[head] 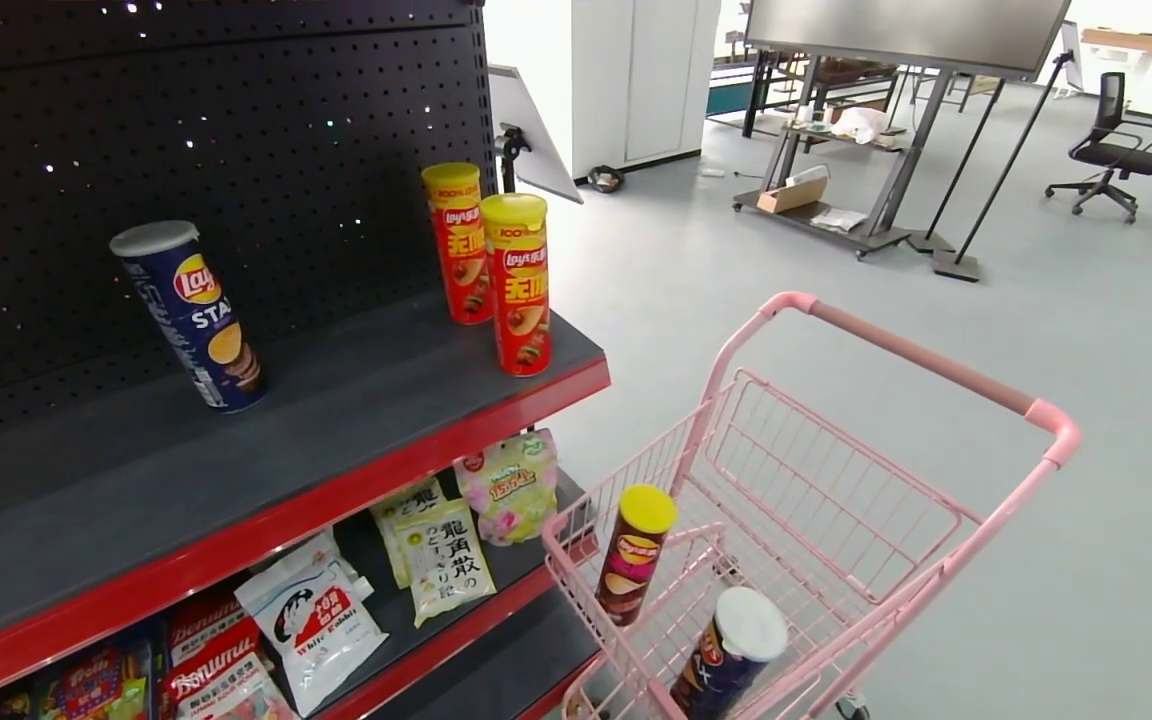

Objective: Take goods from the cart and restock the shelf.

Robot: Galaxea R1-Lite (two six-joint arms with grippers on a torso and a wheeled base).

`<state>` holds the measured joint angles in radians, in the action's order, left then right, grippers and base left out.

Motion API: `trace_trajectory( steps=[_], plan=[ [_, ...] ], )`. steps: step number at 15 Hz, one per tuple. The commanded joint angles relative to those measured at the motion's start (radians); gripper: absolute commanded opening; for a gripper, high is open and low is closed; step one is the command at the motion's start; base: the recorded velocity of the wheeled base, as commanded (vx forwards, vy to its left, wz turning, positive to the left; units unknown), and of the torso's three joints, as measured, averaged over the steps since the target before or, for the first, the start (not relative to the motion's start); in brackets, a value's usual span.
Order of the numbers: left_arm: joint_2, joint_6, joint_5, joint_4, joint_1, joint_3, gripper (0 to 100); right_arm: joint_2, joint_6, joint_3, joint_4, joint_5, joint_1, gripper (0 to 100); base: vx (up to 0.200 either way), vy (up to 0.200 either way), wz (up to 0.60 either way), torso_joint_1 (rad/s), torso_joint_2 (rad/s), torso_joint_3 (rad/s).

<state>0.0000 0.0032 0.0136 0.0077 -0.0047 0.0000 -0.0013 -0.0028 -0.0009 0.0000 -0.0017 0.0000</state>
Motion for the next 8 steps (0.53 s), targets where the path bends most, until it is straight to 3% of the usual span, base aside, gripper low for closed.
trace_trajectory(
  steps=[1, 8],
  plan=[
    [0.000, 0.000, 0.000, 0.000, 0.000, 0.000, 100, 0.001, 0.000, -0.001, 0.000, 0.000, 0.000, 100, 0.000, 0.000, 0.00, -0.144, 0.34, 0.193],
    [0.000, -0.002, 0.000, 0.000, 0.000, 0.000, 100, 0.001, 0.000, -0.001, 0.000, 0.000, 0.000, 100, 0.000, 0.000, 0.00, -0.147, 0.35, 0.205]
  ],
)
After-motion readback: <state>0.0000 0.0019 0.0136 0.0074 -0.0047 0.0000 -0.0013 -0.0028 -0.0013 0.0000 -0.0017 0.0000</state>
